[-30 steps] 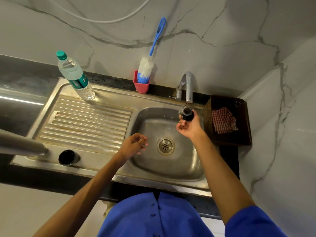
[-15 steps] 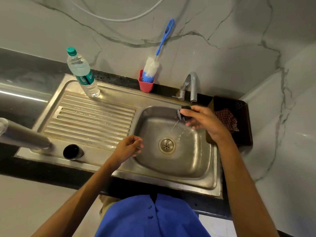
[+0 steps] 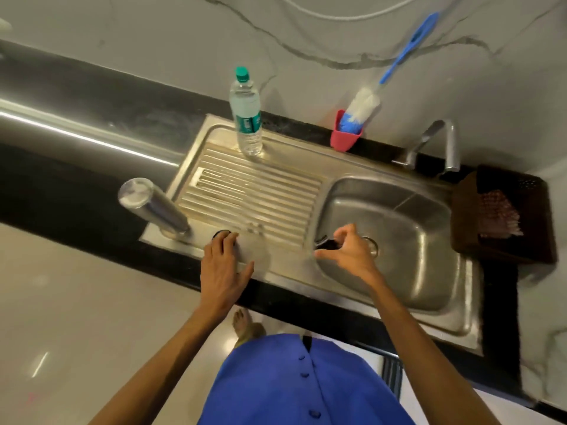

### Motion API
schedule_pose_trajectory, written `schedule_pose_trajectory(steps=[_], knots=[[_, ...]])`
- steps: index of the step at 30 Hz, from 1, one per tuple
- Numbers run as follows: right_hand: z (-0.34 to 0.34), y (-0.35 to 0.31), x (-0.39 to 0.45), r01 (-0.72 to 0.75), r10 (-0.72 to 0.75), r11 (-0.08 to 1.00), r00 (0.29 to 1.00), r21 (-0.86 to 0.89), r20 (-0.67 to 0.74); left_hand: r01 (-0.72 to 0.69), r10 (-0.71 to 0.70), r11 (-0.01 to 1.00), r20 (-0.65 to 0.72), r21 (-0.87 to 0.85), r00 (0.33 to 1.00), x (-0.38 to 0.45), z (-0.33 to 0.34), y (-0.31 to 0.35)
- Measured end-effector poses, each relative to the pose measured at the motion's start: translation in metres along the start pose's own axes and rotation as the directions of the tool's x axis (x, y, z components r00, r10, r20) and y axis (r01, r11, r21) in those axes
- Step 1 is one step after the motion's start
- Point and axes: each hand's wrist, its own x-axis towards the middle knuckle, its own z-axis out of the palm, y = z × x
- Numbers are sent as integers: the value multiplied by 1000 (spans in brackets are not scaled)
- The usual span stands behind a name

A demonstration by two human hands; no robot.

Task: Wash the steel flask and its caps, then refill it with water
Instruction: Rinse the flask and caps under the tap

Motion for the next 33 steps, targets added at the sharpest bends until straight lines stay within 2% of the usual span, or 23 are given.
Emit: schedule_pose_trajectory(steps=[2,4,7,12,14,16,18,19,20,21,22,23,24,26,28,30,33], knots=[[38,-21,-4,108,-113,993,989,56,98,44,-44,999,-1,-19,999,7,-4,-25],[78,-39,-3,225,-222,974,972,-31,81,68,-67,998,48,-13,997,20,-3,-42],[130,-60,-3,311,-306,940,950,-140,55,52,-59,997,113,57,992,40,2,-56],[171,-62,4,299,-291,907,954,-297,74,-57,-12,975,305,217,952,61,6,-64],[171,-64,3,287,-266,900,958,-327,109,-66,12,986,329,153,944,69,6,-68],[165,-69,0,257,-226,891,966,-373,125,-24,0,997,293,76,956,73,-2,-65],[151,-73,-2,231,-218,938,973,-257,77,28,-20,999,220,-33,975,79,-12,-55],[138,-74,-4,221,-216,970,974,-98,60,61,-34,989,196,-132,980,83,-19,-44],[123,-77,-8,189,-199,973,978,132,64,110,-58,959,199,-260,978,88,-26,-31],[106,-80,-11,114,-163,910,982,398,91,162,-73,908,234,-386,970,94,-32,-13],[89,-82,-11,0,-116,773,983,635,142,189,-52,860,289,-474,956,98,-37,7],[73,-85,-12,-128,-81,592,973,796,217,167,11,839,322,-518,947,102,-39,25],[55,-83,-11,-208,-63,441,963,873,262,100,97,836,324,-539,941,106,-36,46],[24,-73,-8,-257,-59,282,957,924,285,-5,231,811,314,-585,921,109,-26,87],[-2,-55,-1,-250,-48,209,963,945,265,-30,277,790,313,-612,908,113,-10,122],[-31,-30,14,-211,50,84,977,974,207,-20,257,788,299,-615,919,114,8,160],[-77,14,57,-143,286,-129,942,981,175,81,167,767,320,-636,933,113,41,200]])
